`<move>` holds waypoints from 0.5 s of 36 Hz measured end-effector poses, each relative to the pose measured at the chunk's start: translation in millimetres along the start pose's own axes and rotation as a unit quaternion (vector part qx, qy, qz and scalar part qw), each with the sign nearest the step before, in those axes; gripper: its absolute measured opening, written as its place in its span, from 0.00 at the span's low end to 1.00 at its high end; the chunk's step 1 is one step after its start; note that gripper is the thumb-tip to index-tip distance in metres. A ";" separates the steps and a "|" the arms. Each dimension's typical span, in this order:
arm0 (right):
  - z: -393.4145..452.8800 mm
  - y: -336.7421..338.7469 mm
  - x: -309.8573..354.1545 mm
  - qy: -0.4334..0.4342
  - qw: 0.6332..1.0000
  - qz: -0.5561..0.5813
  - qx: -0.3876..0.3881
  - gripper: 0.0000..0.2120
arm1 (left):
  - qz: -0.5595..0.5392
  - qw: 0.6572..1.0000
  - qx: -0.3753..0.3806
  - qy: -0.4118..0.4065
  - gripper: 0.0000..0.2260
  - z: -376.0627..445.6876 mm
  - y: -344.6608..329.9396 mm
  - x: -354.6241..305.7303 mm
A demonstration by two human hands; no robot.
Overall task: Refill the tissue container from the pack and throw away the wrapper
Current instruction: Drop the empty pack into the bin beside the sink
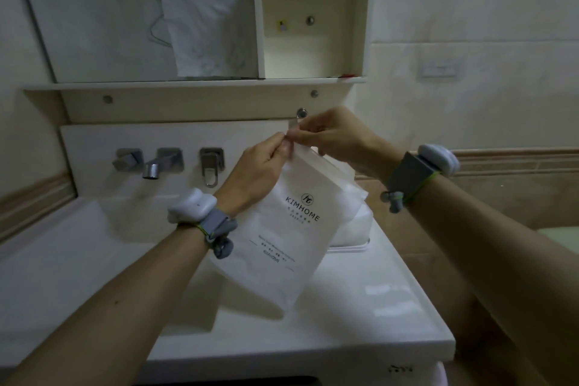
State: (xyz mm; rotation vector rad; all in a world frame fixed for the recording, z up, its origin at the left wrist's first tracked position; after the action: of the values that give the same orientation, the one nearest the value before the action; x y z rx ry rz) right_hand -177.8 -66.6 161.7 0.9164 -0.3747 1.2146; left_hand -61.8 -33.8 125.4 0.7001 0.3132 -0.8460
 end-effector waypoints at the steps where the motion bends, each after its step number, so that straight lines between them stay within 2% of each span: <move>1: 0.0 -1.2 -1.4 -0.004 1.000 -0.002 -0.007 0.07 | 0.002 1.000 -0.013 -0.001 0.13 0.1 0.6 -0.3; 6: -1.6 6.6 -9.2 -0.009 0.998 -0.037 -0.048 0.09 | -0.003 0.998 -0.059 0.003 0.14 3.7 -0.9 -0.7; 9: -3.7 10.7 -17.3 -0.009 0.995 -0.100 -0.017 0.11 | -0.008 0.996 -0.085 0.018 0.16 6.6 4.6 4.7; 13: -12.4 21.8 -40.6 -0.027 0.982 -0.186 0.029 0.12 | -0.002 0.984 -0.158 0.078 0.16 14.9 27.0 24.2; 16: -24.8 27.4 -61.7 -0.079 0.983 -0.153 0.059 0.12 | 0.008 0.974 -0.195 0.113 0.16 20.8 33.0 38.2; 18: -33.6 26.5 -75.1 -0.152 0.984 -0.064 0.074 0.15 | 0.018 0.968 -0.211 0.137 0.16 20.6 30.1 41.4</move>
State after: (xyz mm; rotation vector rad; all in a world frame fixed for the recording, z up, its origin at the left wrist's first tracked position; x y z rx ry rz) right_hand -235.0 -86.8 100.1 1.2417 -0.4653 0.9959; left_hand -12.6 -57.7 132.5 0.4189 0.7061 -0.6184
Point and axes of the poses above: each hand's wrist, its own z-axis towards the middle knuckle, its own y-axis out of the back of the hand, x = y × z, the point moved 9 cm from there along z, towards the middle knuckle, and after that the axes turned 11 degrees about -x, right-handed, at the moved point
